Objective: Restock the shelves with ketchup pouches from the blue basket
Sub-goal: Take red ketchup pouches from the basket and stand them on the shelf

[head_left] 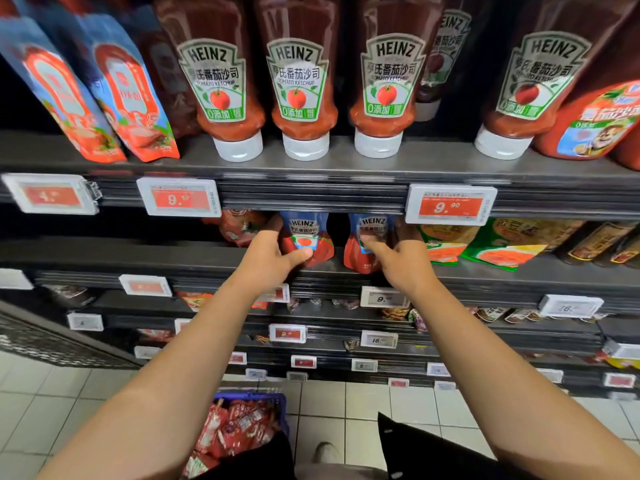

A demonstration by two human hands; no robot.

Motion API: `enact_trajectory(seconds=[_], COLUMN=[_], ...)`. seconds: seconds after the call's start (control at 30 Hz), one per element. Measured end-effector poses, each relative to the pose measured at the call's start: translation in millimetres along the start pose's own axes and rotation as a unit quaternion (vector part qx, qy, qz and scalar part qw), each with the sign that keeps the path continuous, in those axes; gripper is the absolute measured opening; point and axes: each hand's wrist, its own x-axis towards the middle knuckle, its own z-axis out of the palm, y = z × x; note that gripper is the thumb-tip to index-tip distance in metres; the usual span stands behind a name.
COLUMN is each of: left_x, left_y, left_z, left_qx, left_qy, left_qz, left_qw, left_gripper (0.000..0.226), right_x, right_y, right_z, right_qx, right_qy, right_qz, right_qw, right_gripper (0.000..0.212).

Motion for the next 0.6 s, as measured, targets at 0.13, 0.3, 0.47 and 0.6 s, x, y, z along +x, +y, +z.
enact_trajectory(seconds=[0.13,0.3,0.47,0.6], left_x=[-8,-6,-4,-3], left_y=[-11,-16,-17,-17], left_z=[8,10,11,11], left_qx=[-0.040,-0.026,0.019,0.029], left_qy=[0.004,0.032,0.046,0.065], left_qz=[0.019,0.007,0.000,-0.019], left_qw=[0.999,0.999,0.999,0.997], left_gripper=[0.042,0.037,0.025,0.024], right_x=[-17,-31,-21,-5], right_y=[3,14,8,-3], right_z=[0,4,10,21], right_qx=[-0.028,-0.131,-0.185,-0.202], right_qy=[-0.016,0.005,0.004,0.008], right_qz=[-0.005,0.009,0.040,0.043], right_qw=[0.999,0.991,0.982,0.978], right_gripper=[0.041,0.044,0.045,0.057])
